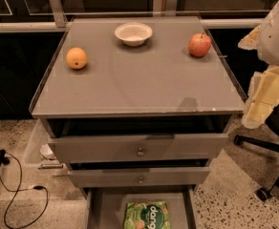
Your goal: Pick green rice chip bag from bottom drawer and place on counter
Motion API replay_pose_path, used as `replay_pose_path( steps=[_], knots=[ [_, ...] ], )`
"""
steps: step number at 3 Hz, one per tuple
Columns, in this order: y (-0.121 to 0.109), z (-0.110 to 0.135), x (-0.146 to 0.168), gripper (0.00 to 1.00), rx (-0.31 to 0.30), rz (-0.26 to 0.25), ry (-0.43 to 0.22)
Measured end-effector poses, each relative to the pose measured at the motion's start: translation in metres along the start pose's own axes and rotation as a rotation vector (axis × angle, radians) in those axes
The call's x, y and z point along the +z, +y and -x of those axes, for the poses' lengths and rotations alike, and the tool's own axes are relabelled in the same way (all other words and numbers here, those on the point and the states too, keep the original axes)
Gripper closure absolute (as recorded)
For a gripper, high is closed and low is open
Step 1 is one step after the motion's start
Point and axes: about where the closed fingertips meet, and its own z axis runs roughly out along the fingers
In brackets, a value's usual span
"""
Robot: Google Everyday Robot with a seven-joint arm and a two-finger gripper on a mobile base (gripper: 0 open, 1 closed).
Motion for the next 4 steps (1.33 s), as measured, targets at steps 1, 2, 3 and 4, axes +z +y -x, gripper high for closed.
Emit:
replay_pose_path(
  steps=[1, 2, 3, 4],
  knots=[
    [0.000, 0.000, 0.000, 0.00, 0.000, 0.000, 0.000],
    [0.004, -0.001, 0.006, 0.00, -0.007, 0.005, -0.003],
    [0.030, -0.007, 0.035, 0.00, -0.028, 0.036, -0.038],
    [0.067, -0.024, 0.086, 0.00, -0.043, 0.068, -0.092]
  ],
)
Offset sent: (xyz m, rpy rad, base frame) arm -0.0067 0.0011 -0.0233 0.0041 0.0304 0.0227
